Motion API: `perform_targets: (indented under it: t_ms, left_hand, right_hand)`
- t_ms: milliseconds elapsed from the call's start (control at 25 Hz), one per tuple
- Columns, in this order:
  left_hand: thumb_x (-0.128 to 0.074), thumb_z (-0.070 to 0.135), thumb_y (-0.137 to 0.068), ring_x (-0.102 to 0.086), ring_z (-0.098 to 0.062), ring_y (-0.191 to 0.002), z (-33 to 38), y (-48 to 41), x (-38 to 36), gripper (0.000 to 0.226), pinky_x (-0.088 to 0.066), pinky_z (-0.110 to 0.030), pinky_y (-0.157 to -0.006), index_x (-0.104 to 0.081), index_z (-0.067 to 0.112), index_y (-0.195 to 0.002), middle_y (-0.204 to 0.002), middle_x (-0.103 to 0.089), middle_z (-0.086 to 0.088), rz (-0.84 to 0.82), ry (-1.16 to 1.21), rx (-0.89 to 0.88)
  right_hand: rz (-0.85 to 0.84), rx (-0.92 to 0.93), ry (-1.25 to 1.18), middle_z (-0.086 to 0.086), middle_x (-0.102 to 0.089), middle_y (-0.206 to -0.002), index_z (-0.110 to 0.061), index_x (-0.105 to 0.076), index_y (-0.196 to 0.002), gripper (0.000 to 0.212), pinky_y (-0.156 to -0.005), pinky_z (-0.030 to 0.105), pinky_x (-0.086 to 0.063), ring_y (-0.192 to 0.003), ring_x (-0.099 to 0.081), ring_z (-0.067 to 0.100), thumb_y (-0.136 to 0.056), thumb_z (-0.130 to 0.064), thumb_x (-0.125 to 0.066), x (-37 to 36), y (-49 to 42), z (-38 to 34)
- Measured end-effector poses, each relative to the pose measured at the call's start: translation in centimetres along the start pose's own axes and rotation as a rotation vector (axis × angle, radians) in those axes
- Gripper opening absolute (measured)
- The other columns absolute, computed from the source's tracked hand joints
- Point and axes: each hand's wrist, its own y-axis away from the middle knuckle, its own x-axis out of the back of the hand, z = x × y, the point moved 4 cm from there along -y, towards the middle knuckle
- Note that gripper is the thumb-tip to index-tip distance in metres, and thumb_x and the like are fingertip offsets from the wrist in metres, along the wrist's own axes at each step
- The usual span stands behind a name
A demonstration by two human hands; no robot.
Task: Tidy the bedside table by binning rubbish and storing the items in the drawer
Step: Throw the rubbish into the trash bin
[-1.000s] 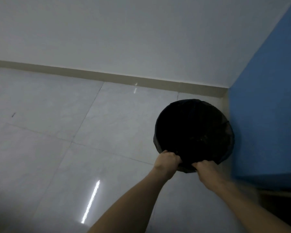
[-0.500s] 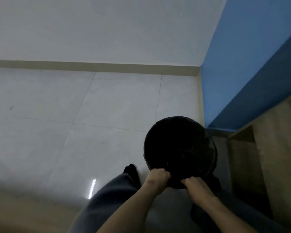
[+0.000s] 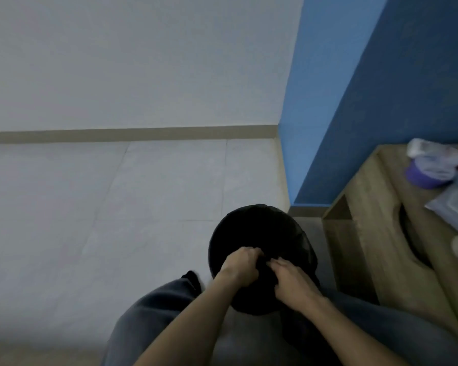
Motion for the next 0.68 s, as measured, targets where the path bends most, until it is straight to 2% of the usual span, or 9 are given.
perform_targets:
  t_ms: [120,200,320,440,520,600,680]
  left_hand:
    - [-0.045,0.007,-0.083,-0.057,-0.025,-0.116,4.4,-2.3,2.7,0.042,-0.046,-0.033,-0.097,-0.058,0.013,-0.122,-0.123,-0.064,-0.009,0.146,0.183,-0.003]
    - [-0.048,0.009,-0.083,-0.059,-0.026,-0.115,8.9,-3.9,3.7,0.038,-0.045,-0.031,-0.096,-0.061,0.010,-0.119,-0.121,-0.065,-0.011,0.192,0.322,-0.018]
    - [-0.052,0.015,-0.081,-0.059,-0.028,-0.115,15.5,-5.8,3.5,0.042,-0.045,-0.029,-0.096,-0.059,0.006,-0.122,-0.124,-0.063,-0.014,0.141,0.553,-0.022]
    - [-0.054,0.020,-0.084,-0.058,-0.023,-0.110,21.9,-7.3,2.8,0.044,-0.044,-0.019,-0.078,-0.055,0.006,-0.125,-0.123,-0.061,-0.007,0.024,0.752,-0.020]
    - [-0.053,0.024,-0.088,-0.055,-0.024,-0.116,25.4,-8.1,1.8,0.045,-0.042,-0.019,-0.083,-0.049,0.009,-0.130,-0.130,-0.055,-0.009,-0.075,0.870,0.012]
    - [-0.053,0.030,-0.083,-0.054,-0.027,-0.116,28.0,-9.0,0.5,0.043,-0.043,-0.030,-0.097,-0.048,0.014,-0.123,-0.127,-0.054,-0.008,-0.106,0.904,0.031]
    - [-0.050,0.038,-0.074,-0.054,-0.030,-0.117,30.1,-9.8,-0.8,0.057,-0.045,-0.042,-0.102,-0.045,0.011,-0.124,-0.131,-0.054,-0.010,-0.098,0.913,0.049]
  right_hand:
    - [0.248,-0.075,-0.102,0.003,-0.040,-0.146,-0.015,-0.038,-0.139,0.053,-0.112,0.027,-0.023,-0.137,-0.031,0.018,-0.087,-0.008,-0.045,5.9,0.7,1.4]
    - [0.430,-0.114,-0.181,0.007,-0.049,-0.137,-0.010,-0.047,-0.131,0.047,-0.105,0.024,-0.028,-0.128,-0.042,0.021,-0.084,-0.006,-0.048,10.5,2.4,3.5]
    - [0.718,-0.120,-0.208,0.015,-0.064,-0.113,-0.004,-0.061,-0.112,0.039,-0.091,0.021,-0.036,-0.106,-0.060,0.029,-0.075,-0.005,-0.049,16.7,6.5,6.8]
    - [0.944,-0.183,-0.119,0.013,-0.067,-0.100,-0.006,-0.064,-0.102,0.032,-0.084,0.027,-0.043,-0.095,-0.063,0.030,-0.076,-0.010,-0.048,21.4,11.7,10.8]
    - [1.067,-0.230,-0.110,0.013,-0.065,-0.103,-0.006,-0.063,-0.103,0.029,-0.086,0.027,-0.042,-0.099,-0.060,0.029,-0.077,-0.013,-0.051,23.6,15.5,13.0]
    - [1.136,-0.263,-0.053,0.013,-0.061,-0.112,-0.007,-0.061,-0.107,0.038,-0.090,0.026,-0.036,-0.107,-0.051,0.026,-0.077,-0.027,-0.049,24.2,18.2,14.7]
    - [1.076,-0.356,0.008,0.015,-0.053,-0.128,-0.010,-0.055,-0.121,0.059,-0.096,0.040,-0.040,-0.119,-0.044,0.030,-0.074,-0.045,-0.058,23.3,19.3,16.7]
